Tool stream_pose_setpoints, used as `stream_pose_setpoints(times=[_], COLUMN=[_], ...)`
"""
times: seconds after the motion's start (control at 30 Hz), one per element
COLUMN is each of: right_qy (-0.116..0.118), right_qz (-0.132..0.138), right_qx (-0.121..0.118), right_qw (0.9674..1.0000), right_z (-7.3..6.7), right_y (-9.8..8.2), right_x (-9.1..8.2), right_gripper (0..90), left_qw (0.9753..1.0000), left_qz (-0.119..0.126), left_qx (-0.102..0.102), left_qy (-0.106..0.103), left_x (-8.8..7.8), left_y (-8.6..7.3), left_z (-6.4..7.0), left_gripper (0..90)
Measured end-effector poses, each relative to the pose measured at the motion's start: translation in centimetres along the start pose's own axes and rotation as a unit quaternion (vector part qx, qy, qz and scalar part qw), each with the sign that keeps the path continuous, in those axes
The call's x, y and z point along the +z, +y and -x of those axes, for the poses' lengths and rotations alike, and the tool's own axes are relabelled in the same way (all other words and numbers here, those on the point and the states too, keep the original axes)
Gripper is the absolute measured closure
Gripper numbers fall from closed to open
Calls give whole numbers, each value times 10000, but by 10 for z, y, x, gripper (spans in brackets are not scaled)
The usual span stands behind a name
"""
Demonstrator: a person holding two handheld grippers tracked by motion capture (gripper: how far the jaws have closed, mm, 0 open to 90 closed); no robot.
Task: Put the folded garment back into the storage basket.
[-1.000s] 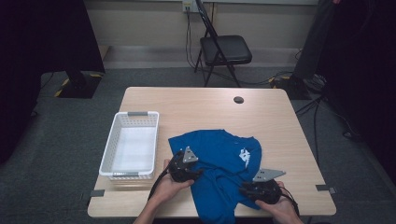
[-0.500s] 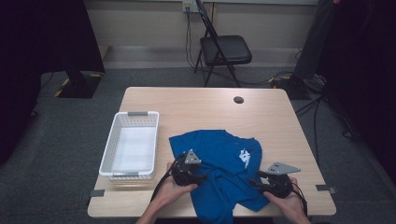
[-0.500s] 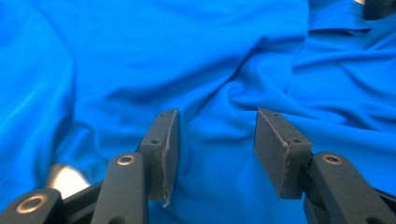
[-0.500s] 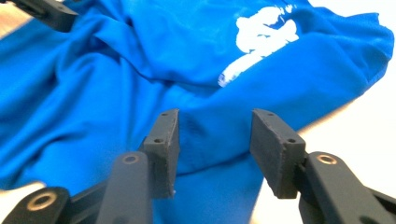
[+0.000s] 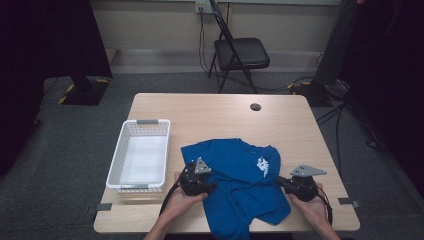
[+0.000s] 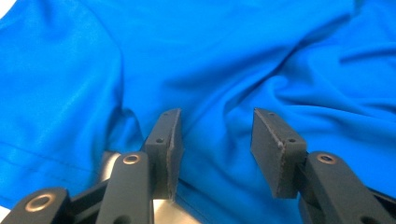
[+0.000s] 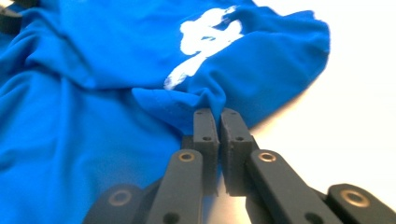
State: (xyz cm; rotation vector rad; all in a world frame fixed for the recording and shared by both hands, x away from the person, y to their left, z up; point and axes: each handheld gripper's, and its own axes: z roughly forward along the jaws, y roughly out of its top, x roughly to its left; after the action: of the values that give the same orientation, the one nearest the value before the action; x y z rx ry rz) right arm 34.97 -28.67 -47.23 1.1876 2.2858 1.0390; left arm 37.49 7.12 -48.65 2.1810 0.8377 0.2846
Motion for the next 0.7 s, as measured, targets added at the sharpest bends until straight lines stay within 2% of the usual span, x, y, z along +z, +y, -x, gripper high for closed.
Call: stream_pose_setpoints(times=[0.13, 0.3, 0.47, 0.57, 0.63, 0.7], right_qy=[-148, -510, -800, -938, -1118, -1163], right_qz=[73, 134, 351, 445, 481, 501], right_qx=[95, 272, 545, 641, 692, 803], right_qw=[9998, 9982, 9947, 9925, 9902, 9887], right_z=[11, 35, 59, 68, 76, 85], right_y=[4, 7, 9, 13, 16, 15], right_x=[-3, -8, -13, -16, -16, -13], right_gripper=[876, 878, 878, 878, 877, 863], left_qw=[10000, 9999, 9998, 9997, 9996, 9995], left_qz=[47, 64, 153, 201, 234, 240], left_qx=[3, 85, 109, 81, 76, 81], left_qy=[28, 78, 108, 143, 159, 191], left_x=[1, 1, 2, 3, 3, 3], left_y=[0, -1, -2, -3, -3, -4], left_z=[-4, -6, -9, -12, -14, -15], left_gripper=[536, 535, 529, 529, 525, 504])
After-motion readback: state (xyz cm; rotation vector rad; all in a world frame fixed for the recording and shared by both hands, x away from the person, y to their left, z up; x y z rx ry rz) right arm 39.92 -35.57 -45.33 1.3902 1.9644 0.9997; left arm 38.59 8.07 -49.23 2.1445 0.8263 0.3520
